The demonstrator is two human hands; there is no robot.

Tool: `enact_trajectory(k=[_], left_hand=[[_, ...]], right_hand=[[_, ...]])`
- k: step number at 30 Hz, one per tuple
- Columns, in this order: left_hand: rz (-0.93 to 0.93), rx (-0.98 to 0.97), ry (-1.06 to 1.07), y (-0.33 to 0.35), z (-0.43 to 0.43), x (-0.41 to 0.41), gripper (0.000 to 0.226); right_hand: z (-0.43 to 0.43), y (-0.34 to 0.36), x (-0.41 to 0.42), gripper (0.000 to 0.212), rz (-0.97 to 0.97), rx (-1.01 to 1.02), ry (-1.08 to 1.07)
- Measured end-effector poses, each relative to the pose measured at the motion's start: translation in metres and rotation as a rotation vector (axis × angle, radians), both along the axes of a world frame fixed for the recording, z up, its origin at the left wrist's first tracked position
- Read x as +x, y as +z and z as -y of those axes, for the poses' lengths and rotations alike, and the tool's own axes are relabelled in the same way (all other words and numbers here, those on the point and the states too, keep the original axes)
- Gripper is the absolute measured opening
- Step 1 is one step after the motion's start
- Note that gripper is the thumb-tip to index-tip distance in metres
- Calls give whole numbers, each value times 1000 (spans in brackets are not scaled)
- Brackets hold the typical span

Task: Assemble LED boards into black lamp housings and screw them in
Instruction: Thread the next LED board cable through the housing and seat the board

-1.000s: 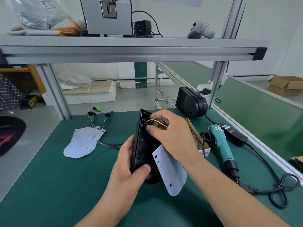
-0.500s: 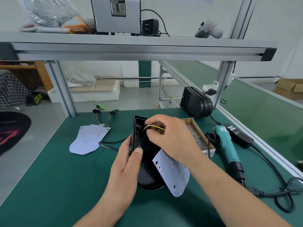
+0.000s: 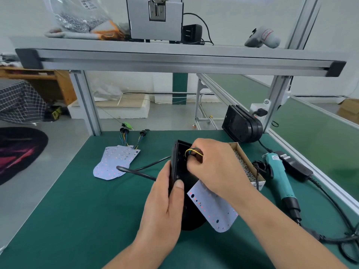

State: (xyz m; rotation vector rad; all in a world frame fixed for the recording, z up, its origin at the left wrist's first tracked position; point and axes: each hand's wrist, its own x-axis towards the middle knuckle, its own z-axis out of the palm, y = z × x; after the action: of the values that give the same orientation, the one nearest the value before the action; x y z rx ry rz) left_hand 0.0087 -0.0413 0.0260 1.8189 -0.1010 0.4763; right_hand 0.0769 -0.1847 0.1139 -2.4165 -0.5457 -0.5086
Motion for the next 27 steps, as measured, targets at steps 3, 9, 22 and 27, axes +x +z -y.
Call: enact_trajectory(k=[3,9,22,27], left_hand=[[4,26,2,0,0,-3,57],[8,147,-22,10,-1,-7,72],[78,75,-3,8,-6,-2,46],[49,141,-22,5,-5,-3,60]], right_hand=[[0,1,-1,11,26,-43,-13],[1,-2,-4,12,51,19,17],[2,-12,-5,3,92,171,48],[2,-11,-3,11,152,110,38]])
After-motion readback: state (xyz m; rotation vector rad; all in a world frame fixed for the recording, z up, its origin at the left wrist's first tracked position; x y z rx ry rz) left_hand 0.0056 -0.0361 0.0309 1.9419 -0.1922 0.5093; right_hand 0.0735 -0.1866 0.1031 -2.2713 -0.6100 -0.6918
